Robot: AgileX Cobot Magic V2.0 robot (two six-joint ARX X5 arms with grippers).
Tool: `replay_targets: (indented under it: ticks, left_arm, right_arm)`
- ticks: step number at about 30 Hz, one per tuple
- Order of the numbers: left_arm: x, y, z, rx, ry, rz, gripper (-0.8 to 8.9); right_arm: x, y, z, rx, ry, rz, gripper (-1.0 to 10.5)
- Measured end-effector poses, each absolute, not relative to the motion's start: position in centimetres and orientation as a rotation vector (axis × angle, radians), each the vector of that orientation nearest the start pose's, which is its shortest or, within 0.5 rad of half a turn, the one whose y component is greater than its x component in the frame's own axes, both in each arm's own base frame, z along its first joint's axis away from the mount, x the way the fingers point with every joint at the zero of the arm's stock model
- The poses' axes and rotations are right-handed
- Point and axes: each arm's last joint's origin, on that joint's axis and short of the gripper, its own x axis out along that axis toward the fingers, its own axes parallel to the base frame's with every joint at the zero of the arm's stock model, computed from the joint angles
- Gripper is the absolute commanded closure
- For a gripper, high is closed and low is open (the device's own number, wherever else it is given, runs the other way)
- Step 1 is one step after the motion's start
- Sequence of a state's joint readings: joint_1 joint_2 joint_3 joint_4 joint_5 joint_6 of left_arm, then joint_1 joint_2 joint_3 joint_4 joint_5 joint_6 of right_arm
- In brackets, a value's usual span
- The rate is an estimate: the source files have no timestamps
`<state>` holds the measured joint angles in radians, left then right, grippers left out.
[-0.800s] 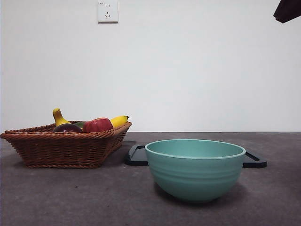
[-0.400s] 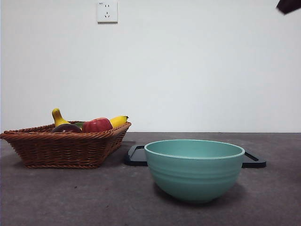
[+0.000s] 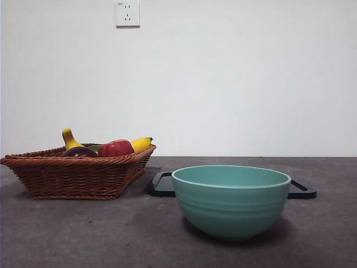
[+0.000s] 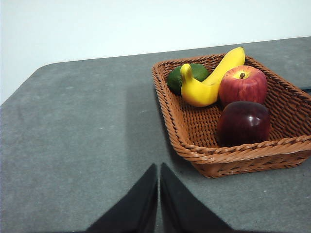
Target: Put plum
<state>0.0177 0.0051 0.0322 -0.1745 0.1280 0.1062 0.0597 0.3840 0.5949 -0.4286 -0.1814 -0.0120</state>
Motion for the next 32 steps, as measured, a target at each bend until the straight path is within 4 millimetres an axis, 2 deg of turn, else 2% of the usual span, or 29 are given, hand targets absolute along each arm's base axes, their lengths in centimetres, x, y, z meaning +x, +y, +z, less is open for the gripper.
replay_targets:
  ticks: [7, 11, 14, 21, 32]
  left_arm:
    - [9.5, -0.2, 15.7, 0.095, 0.141, -0.118, 8.06]
    - [9.5, -0.2, 15.7, 0.095, 0.141, -0.118, 8.06]
    - [9.5, -0.2, 15.7, 0.095, 0.141, -0.118, 8.06]
    - [9.5, -0.2, 15.7, 0.095, 0.141, -0.118, 8.06]
    - [9.5, -0.2, 15.7, 0.095, 0.141, -0.118, 8.06]
  right_arm:
    - [9.3, 0.1, 24.4, -0.022, 0.039, 0.131, 9.4]
    - [9.4, -0.2, 21.5, -0.028, 0.011, 0.097, 9.4]
    - [9.3, -0.3, 20.1, -0.028, 0.01, 0.059, 9.4]
    - [9.4, -0.4, 17.6, -0.028, 0.023, 0.025, 9.4]
    - [9.6, -0.5, 15.8, -0.013, 0.102, 0.026, 9.4]
